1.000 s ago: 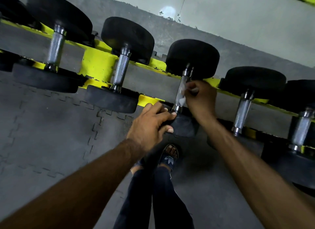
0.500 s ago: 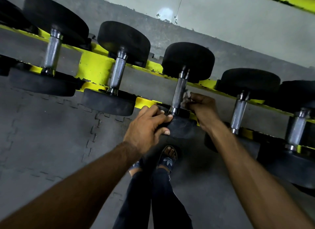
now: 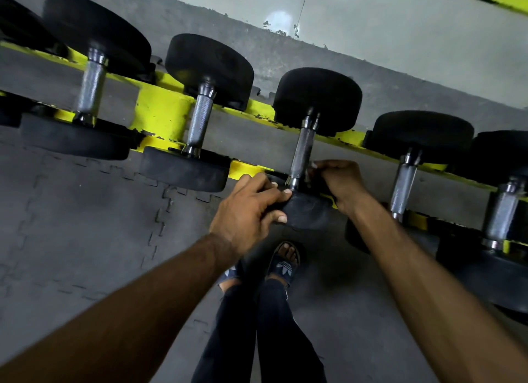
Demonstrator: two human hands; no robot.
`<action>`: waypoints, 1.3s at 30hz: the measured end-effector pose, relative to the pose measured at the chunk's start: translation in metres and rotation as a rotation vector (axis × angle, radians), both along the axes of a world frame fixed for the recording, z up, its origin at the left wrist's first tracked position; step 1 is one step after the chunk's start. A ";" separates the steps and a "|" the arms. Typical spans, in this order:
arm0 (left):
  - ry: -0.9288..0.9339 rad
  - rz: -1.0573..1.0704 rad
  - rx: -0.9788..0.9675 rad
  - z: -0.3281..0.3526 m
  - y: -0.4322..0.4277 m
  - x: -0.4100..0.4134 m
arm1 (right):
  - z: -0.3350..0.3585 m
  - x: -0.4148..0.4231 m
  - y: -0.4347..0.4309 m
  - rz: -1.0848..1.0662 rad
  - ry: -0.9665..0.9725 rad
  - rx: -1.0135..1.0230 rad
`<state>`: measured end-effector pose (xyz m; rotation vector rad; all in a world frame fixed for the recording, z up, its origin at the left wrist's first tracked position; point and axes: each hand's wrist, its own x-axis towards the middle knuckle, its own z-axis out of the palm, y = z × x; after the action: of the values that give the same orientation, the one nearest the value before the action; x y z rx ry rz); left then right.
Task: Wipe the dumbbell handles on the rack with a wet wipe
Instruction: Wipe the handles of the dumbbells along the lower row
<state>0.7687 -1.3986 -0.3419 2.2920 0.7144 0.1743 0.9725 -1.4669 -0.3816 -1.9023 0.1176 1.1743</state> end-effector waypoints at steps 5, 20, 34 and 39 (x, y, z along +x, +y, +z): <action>-0.001 0.007 0.006 0.001 -0.002 0.000 | 0.002 0.014 0.021 -0.040 -0.206 0.113; 0.008 0.006 -0.016 0.000 -0.001 0.001 | 0.007 0.003 0.062 1.327 -1.068 -0.178; 0.113 -0.024 0.017 0.031 -0.020 0.011 | 0.054 -0.001 -0.065 0.307 -0.744 -0.017; 0.026 -0.145 0.108 0.043 -0.058 0.044 | 0.062 0.026 -0.124 0.097 -0.669 -0.022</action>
<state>0.8124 -1.4563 -0.2989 2.4429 0.5615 0.1182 0.9984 -1.5908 -0.3195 -2.2377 -0.3298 0.5441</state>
